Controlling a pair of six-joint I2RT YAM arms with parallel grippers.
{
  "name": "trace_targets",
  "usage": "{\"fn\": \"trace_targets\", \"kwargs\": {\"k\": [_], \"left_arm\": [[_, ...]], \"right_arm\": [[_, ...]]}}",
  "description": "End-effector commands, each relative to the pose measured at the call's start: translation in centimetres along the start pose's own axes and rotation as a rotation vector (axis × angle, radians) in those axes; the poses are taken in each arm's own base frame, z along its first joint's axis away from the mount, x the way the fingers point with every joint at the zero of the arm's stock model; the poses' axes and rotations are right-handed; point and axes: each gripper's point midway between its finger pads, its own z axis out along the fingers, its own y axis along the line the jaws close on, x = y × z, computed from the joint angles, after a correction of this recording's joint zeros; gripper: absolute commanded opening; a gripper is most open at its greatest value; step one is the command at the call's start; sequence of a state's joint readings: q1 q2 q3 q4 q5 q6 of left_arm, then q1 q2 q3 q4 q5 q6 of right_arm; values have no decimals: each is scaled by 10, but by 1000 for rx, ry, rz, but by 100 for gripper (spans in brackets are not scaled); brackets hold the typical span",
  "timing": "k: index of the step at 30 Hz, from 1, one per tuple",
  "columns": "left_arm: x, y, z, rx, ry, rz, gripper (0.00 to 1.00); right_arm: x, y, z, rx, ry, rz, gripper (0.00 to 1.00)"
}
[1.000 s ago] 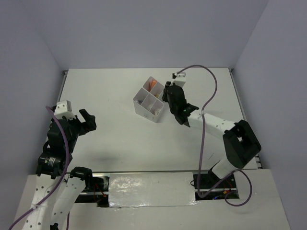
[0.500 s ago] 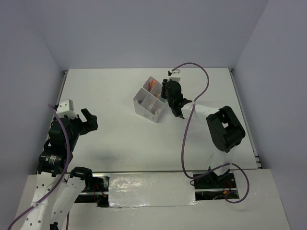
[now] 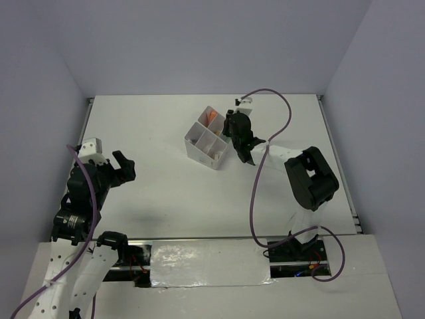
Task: Sort the stationery into containers
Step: Place the pen at the center of the board.
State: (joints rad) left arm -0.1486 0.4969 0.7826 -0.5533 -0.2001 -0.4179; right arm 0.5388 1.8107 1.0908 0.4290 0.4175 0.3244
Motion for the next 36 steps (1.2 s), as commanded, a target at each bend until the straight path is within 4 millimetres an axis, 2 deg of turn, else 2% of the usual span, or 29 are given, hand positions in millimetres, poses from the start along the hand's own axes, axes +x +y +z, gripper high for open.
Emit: {"fn": "trace_targets", "kwargs": {"k": [1,3,4,14,22,23,30,33,35,36], "left_arm": [[-12,-7,-1,37,-49,11,99],[-12,-8,-1,39,-50,11,99],[-12,-8,-1,39,-50,11,99],[-13,-7,-1,36,-54,11,99],[-14,-6,-2,31,-59,10,99],[-14,-6,-2,31,-59,10,99],[-15,-6,-3,31,-64,10,99],[-14,-6,-2,28,-62,9,99],[-12,-4,1,12,-48,7,99],[-14,-2,2,-6,-47,2,99]], "right_arm": [[-8,-4,1,31,-38,35,19],[-8,-10,2,48,-31,41,22],[-4,-10,2,55,-10,36,28],[1,-14,3,71,25,46,34],[3,-12,6,65,44,40,45],[3,-15,7,69,45,41,49],[5,-14,7,66,54,36,52],[-2,-12,2,50,41,39,56],[-27,-6,-13,8,-3,46,59],[-31,-3,-22,-16,-3,17,60]]}}
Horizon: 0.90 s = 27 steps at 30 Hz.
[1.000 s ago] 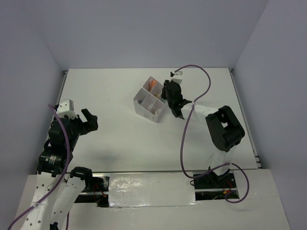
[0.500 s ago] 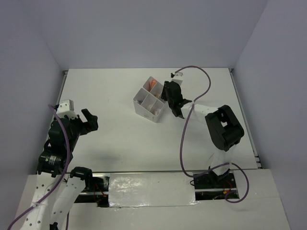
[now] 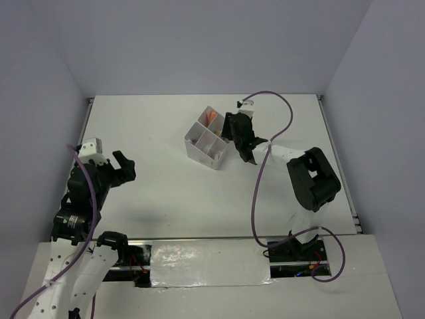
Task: Sort the stationery into containers
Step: Place the pen at the center of the board, then reset both arms
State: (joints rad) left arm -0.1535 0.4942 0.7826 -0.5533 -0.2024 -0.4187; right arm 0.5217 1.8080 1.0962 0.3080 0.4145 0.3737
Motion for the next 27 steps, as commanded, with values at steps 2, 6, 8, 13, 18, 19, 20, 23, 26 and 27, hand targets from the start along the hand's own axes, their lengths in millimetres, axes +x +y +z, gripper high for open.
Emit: {"fn": "trace_targets", "kwargs": {"k": [2,6,8,13,18,19,20,23,26,27], "left_arm": [[-9,5,8,-53,-8,0,99],[-14,20,12,-157,1,-28,99],[-16,31,11,-223,-7,-35,99],[-30,48,-3,-315,-65,-44,99],[-36,49,-18,-311,-84,-37,99],[-36,48,-20,-298,-85,-39,99],[-33,47,-21,-285,-80,-25,99],[-31,45,-31,-247,-117,-33,99],[-31,41,-37,-207,-156,-52,99],[-30,39,-36,-189,-162,-54,99]], "right_arm": [[-79,15,-58,-94,-138,-18,64],[-126,7,-142,-112,-210,-120,77],[-121,-2,-172,-99,-175,-162,100],[-132,-46,-259,-93,-168,-168,100],[-128,-104,-322,0,-155,-102,100],[-117,-113,-328,12,-121,-117,100],[-118,-120,-341,0,-139,-86,100],[-109,-135,-362,-27,-160,-74,100],[-103,-139,-377,-104,-216,-48,100],[-104,-139,-381,-122,-234,-43,100]]}}
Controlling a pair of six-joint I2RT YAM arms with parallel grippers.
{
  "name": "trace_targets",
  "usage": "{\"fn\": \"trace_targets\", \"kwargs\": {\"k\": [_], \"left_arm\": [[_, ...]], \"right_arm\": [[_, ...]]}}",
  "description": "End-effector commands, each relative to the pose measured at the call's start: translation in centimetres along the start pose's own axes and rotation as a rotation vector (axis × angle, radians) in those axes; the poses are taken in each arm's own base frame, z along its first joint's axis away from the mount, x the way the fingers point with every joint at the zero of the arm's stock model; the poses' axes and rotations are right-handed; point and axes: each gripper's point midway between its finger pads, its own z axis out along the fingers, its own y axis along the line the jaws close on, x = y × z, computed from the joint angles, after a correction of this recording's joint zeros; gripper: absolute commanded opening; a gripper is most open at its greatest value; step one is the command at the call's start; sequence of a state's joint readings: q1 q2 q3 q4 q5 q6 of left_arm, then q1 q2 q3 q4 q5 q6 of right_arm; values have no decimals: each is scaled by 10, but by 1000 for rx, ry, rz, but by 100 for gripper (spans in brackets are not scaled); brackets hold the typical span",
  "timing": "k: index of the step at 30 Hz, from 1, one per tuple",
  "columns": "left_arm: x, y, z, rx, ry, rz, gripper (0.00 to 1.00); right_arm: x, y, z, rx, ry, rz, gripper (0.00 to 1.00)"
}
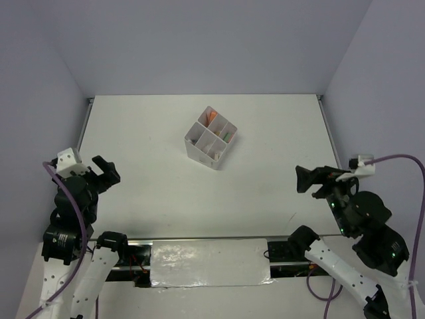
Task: Sort the stationery into containers
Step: Reset both arms
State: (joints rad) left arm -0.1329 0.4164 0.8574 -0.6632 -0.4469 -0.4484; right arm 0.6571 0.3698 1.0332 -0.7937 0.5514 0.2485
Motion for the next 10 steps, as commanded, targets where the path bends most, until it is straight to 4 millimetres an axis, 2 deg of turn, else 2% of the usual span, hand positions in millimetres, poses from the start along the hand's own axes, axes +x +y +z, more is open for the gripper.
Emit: {"fn": "trace_targets", "kwargs": {"k": [1,5,10], "left_arm": [[2,-9,-1,73,-43,-10,99],[4,-14,0,97,-28,-6,99],[6,-16,3,101,-13,0,99]], "right_arm": [[12,-7,-20,-53,-8,1,100],[8,-13,-26,-42,-28,36,100],[16,-12,-17,-7,12,25,100]]}}
